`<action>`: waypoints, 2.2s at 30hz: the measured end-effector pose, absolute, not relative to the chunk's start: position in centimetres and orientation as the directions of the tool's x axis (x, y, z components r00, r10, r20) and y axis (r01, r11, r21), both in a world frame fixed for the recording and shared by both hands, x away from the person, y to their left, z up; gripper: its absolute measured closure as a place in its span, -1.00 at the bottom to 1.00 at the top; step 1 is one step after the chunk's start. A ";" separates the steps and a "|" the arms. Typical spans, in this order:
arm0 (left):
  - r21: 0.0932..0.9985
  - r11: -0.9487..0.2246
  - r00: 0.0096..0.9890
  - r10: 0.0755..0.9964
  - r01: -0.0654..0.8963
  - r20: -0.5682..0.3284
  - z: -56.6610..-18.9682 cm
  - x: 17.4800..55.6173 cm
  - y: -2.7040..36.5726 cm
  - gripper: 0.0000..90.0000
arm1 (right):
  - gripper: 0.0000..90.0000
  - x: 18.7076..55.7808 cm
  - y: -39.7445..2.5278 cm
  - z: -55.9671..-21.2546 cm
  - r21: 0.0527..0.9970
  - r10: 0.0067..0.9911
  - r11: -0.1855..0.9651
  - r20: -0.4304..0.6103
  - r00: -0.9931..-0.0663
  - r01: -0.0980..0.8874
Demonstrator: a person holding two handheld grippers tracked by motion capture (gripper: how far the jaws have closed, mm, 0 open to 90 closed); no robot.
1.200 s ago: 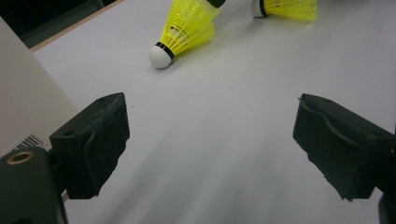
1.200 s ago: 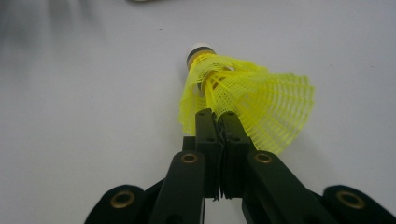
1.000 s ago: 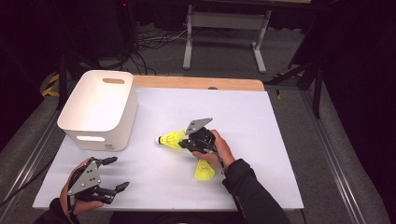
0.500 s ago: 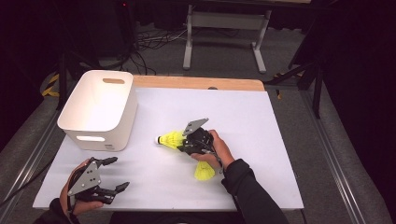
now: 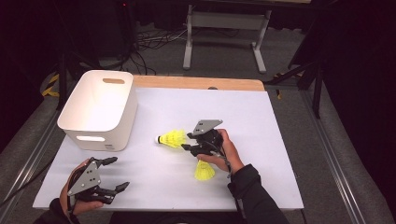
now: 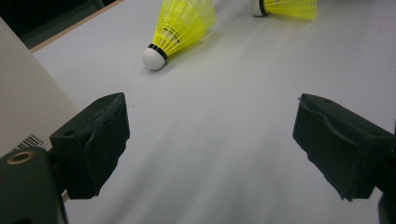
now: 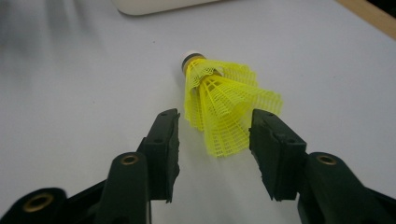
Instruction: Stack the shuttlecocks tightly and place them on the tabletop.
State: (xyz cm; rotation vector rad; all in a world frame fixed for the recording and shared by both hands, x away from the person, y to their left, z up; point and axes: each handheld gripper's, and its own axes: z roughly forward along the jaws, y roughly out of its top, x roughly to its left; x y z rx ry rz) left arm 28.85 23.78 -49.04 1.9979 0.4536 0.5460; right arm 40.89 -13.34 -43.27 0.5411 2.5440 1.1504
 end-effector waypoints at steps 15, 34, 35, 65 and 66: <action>0.886 -0.456 0.826 0.529 0.083 0.195 -49.0 28.8 23.8 -0.75 | -0.30 36.7 -17.1 -39.7 0.828 0.539 0.551 -0.253 -0.803 0.108; 0.889 -0.448 0.814 0.548 0.092 0.193 -49.0 28.9 24.0 -0.76 | -0.50 33.0 -19.7 -41.5 0.847 0.602 0.522 -0.282 -0.747 0.102; 0.888 -0.451 0.813 0.549 0.092 0.194 -49.0 28.9 24.0 -0.76 | -0.51 32.8 -19.7 -41.6 0.845 0.600 0.526 -0.291 -0.745 0.094; 0.889 -0.450 0.815 0.546 0.090 0.194 -49.1 29.0 23.7 -0.76 | -0.35 31.6 -20.3 -47.5 0.780 0.574 0.609 -0.308 -0.758 0.144; 0.889 -0.449 0.815 0.547 0.094 0.190 -49.1 29.0 23.8 -0.76 | -0.33 31.8 -20.3 -47.6 0.776 0.575 0.613 -0.307 -0.758 0.151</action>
